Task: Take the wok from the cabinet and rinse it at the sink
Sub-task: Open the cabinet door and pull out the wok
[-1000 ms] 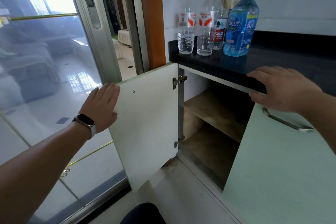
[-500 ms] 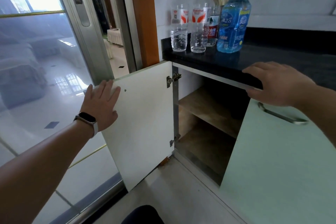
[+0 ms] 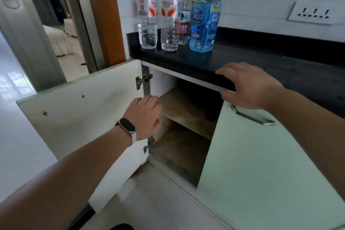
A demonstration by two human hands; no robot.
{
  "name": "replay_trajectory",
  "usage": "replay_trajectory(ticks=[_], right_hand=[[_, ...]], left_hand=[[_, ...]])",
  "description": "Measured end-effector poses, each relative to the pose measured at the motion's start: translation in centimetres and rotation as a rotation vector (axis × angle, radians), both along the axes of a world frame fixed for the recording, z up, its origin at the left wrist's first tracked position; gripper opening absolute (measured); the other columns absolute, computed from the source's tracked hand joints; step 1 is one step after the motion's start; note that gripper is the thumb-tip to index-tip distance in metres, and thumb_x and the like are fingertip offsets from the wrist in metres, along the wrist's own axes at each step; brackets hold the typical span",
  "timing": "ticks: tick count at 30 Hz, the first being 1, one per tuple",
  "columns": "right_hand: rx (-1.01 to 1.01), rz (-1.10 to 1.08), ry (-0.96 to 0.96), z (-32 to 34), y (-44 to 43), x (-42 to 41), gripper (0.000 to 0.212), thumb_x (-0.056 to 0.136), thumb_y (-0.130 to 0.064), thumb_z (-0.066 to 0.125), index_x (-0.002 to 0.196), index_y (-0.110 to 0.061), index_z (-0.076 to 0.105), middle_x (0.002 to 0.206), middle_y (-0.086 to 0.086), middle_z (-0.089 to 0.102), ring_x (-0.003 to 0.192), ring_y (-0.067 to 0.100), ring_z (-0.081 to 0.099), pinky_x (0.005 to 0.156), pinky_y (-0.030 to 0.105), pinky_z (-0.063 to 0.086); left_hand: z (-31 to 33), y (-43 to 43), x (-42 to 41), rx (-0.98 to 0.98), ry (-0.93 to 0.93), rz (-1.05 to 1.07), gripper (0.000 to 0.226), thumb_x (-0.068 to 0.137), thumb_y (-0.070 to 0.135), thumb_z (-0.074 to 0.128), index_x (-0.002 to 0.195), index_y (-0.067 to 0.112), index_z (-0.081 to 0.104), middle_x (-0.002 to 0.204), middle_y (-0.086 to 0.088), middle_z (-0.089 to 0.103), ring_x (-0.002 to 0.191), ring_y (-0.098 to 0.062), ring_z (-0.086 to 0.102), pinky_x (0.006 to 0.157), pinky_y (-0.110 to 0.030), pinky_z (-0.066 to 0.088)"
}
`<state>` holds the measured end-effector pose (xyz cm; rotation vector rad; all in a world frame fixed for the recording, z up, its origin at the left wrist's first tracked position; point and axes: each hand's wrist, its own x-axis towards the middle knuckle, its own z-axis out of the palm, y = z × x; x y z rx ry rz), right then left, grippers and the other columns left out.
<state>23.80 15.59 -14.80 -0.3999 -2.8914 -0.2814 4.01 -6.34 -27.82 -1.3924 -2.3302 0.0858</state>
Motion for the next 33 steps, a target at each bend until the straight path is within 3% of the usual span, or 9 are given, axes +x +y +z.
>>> replay_trajectory(ticks=[8, 12, 16, 20, 24, 27, 29, 33], right_hand=[[0.039, -0.011, 0.02, -0.2, 0.2, -0.1, 0.061, 0.089, -0.049, 0.05, 0.145, -0.028, 0.04, 0.145, -0.003, 0.047, 0.131, 0.022, 0.043, 0.108, 0.042, 0.037], [0.035, -0.026, 0.004, 0.0, 0.3, -0.6, 0.062, 0.09, -0.05, 0.049, 0.147, -0.03, 0.035, 0.148, -0.005, 0.043, 0.133, 0.02, 0.04, 0.11, 0.043, 0.037], [0.044, -0.036, -0.011, -0.1, 0.6, -0.8, 0.063, 0.09, -0.05, 0.05, 0.148, -0.03, 0.032, 0.148, -0.003, 0.043, 0.132, 0.021, 0.041, 0.109, 0.043, 0.038], [0.051, -0.051, -0.012, -0.2, 0.7, -0.9, 0.063, 0.089, -0.05, 0.051, 0.147, -0.028, 0.034, 0.145, -0.003, 0.045, 0.13, 0.022, 0.043, 0.108, 0.042, 0.04], [0.056, -0.066, -0.008, -0.3, 0.9, -0.9, 0.063, 0.089, -0.05, 0.051, 0.146, -0.028, 0.036, 0.145, -0.004, 0.046, 0.129, 0.021, 0.043, 0.107, 0.041, 0.039], [0.056, -0.07, -0.007, -0.2, 0.7, -1.0, 0.063, 0.088, -0.049, 0.051, 0.146, -0.028, 0.037, 0.145, -0.005, 0.045, 0.13, 0.021, 0.043, 0.108, 0.041, 0.039], [0.052, -0.076, -0.01, -0.2, 0.7, -1.0, 0.064, 0.087, -0.05, 0.049, 0.146, -0.028, 0.037, 0.145, -0.005, 0.045, 0.13, 0.02, 0.043, 0.107, 0.041, 0.04], [0.042, -0.08, 0.001, -0.4, 0.7, -1.0, 0.067, 0.082, -0.055, 0.036, 0.144, -0.028, 0.038, 0.143, -0.005, 0.047, 0.128, 0.02, 0.044, 0.106, 0.041, 0.041]], left_hand=[[-1.8, 9.4, 1.7, 0.127, -0.463, -0.069, 0.051, 0.094, 0.053, 0.038, 0.135, 0.024, 0.042, 0.121, 0.001, 0.057, 0.095, -0.019, 0.061, 0.073, -0.031, 0.051], [-2.4, 13.3, 2.0, 0.162, -0.618, -0.044, 0.052, 0.091, 0.057, 0.04, 0.132, 0.025, 0.045, 0.116, -0.001, 0.061, 0.095, -0.023, 0.063, 0.076, -0.039, 0.056], [-3.4, 17.0, 1.8, 0.242, -0.995, 0.038, 0.042, 0.082, 0.059, 0.047, 0.109, 0.027, 0.053, 0.092, 0.006, 0.065, 0.075, -0.015, 0.063, 0.059, -0.031, 0.047], [-4.3, 20.4, 1.9, 0.255, -1.17, -0.012, 0.016, 0.088, 0.033, 0.049, 0.084, 0.022, 0.06, 0.075, -0.002, 0.064, 0.064, -0.017, 0.062, 0.053, -0.029, 0.041], [-5.5, 22.8, 1.9, 0.255, -1.318, 0.052, 0.018, 0.091, 0.018, 0.051, 0.101, 0.013, 0.065, 0.089, -0.008, 0.068, 0.074, -0.022, 0.067, 0.07, -0.039, 0.06], [-6.0, 23.7, 1.8, 0.321, -1.376, 0.095, 0.034, 0.088, 0.022, 0.056, 0.116, 0.004, 0.064, 0.109, -0.017, 0.069, 0.096, -0.032, 0.068, 0.085, -0.045, 0.059], [-6.2, 24.3, 1.7, 0.395, -1.45, 0.106, 0.04, 0.089, 0.025, 0.057, 0.121, 0.001, 0.063, 0.12, -0.018, 0.067, 0.107, -0.035, 0.066, 0.09, -0.041, 0.056], [-5.3, 23.4, 2.5, 0.356, -1.506, 0.145, 0.031, 0.096, 0.022, 0.052, 0.119, 0.003, 0.059, 0.119, -0.017, 0.065, 0.107, -0.033, 0.062, 0.089, -0.037, 0.049]])
